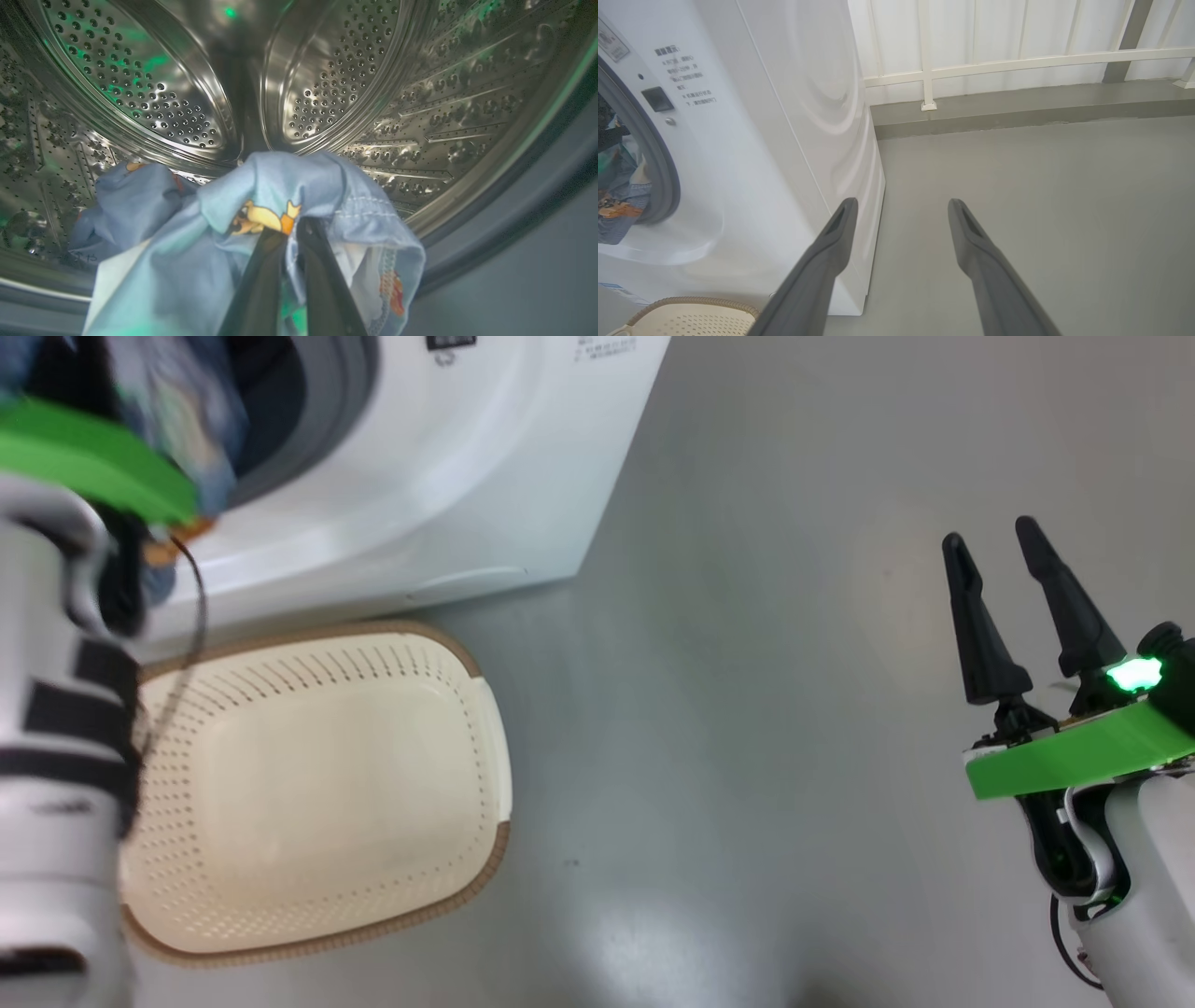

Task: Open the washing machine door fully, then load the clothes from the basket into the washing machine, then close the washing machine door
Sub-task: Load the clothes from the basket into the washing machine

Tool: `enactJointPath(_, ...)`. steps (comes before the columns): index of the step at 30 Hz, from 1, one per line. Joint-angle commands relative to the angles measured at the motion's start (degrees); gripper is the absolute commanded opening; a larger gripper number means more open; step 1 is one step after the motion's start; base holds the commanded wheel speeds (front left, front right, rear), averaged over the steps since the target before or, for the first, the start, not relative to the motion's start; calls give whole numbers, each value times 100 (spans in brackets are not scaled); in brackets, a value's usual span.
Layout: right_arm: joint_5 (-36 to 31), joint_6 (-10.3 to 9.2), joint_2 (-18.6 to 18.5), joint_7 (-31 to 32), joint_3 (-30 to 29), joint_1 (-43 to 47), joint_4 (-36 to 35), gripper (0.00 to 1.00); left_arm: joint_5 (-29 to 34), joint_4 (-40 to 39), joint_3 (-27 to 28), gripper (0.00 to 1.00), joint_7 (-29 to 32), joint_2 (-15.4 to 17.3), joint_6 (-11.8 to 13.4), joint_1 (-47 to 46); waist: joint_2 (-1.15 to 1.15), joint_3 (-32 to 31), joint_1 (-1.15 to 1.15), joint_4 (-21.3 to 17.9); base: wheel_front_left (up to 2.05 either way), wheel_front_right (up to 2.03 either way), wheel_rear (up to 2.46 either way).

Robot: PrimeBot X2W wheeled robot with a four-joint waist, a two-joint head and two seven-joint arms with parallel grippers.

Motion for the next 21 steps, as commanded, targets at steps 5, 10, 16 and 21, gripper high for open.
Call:
enactJointPath(5, -19, 25, -113, -29, -28, -56, -237, 100, -7, 194, 60, 0, 92, 569, -50, -872, 0, 643, 0, -288, 0, 0, 0)
enactJointPath(10, -11, 25, -51, -29, -121, -120, -313, 100, -71, 119, 22, 0, -267, 916, -87, -1409, 0, 932, 0, -400, 0, 0, 0)
enactJointPath(16, -42, 25, 44, -29, -134, -151, -323, 100, -191, -300, 65, 0, -467, 1022, -95, -1495, 0, 1026, 0, -401, 0, 0, 0)
enactJointPath(21, -51, 25, 71, -29, -119, -215, -367, 100, -202, -478, 285, 100, -455, 984, -96, -1282, 0, 1000, 0, -397, 0, 0, 0)
